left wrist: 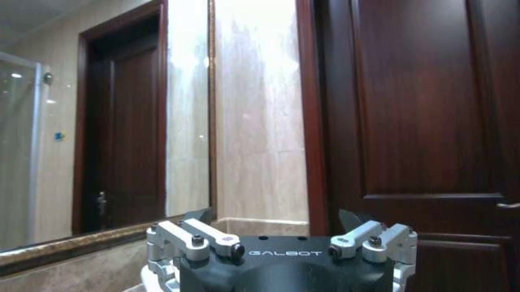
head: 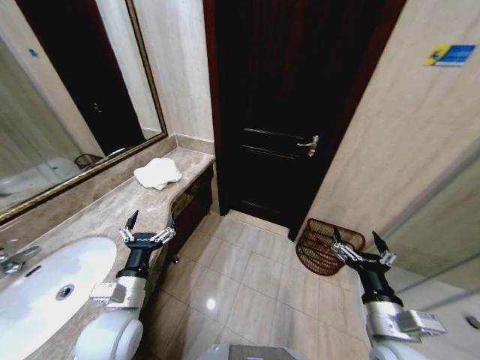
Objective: Discard the used towel into the hamper.
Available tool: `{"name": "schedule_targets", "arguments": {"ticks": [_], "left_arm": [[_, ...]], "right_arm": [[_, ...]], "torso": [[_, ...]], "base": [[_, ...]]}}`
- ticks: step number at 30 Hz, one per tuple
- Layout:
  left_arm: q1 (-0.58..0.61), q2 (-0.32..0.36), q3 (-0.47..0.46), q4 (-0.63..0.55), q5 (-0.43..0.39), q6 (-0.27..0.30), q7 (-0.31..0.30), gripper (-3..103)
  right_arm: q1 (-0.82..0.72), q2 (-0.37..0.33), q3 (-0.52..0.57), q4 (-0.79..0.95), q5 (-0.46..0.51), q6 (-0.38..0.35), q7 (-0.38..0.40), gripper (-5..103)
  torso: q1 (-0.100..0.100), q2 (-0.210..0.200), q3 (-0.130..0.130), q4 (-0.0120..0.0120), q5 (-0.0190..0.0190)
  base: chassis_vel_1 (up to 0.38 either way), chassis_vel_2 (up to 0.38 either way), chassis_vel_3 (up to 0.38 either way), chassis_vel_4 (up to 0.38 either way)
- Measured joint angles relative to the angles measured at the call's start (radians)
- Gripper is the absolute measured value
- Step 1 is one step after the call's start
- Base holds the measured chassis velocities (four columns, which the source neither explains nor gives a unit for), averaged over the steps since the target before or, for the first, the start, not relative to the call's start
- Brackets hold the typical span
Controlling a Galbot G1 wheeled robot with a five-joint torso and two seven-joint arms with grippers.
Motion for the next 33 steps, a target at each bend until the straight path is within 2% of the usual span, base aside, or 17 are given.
{"name": "schedule_targets", "arguments": {"ticks": [18, 33], "left_arm": [[-0.002, -0.001, 0.004, 0.012, 0.000, -0.003, 0.003, 100], [-0.004, 0.001, 0.008, 0.025, 0.003, -0.030, -0.006, 100]], "right_arm": [[0.004, 0.001, -0.002, -0.004, -0.004, -0.002, 0.002, 100], [0.013, -0.002, -0.004, -0.012, -0.010, -0.017, 0.008, 100]], "torso": [[0.000, 0.000, 0.000, 0.0001, 0.0001], [0.000, 0.000, 0.000, 0.0000, 0.0001]], "base": [[-0.041, 0.160, 0.154, -0.039], [-0.061, 0.129, 0.137, -0.062]]}}
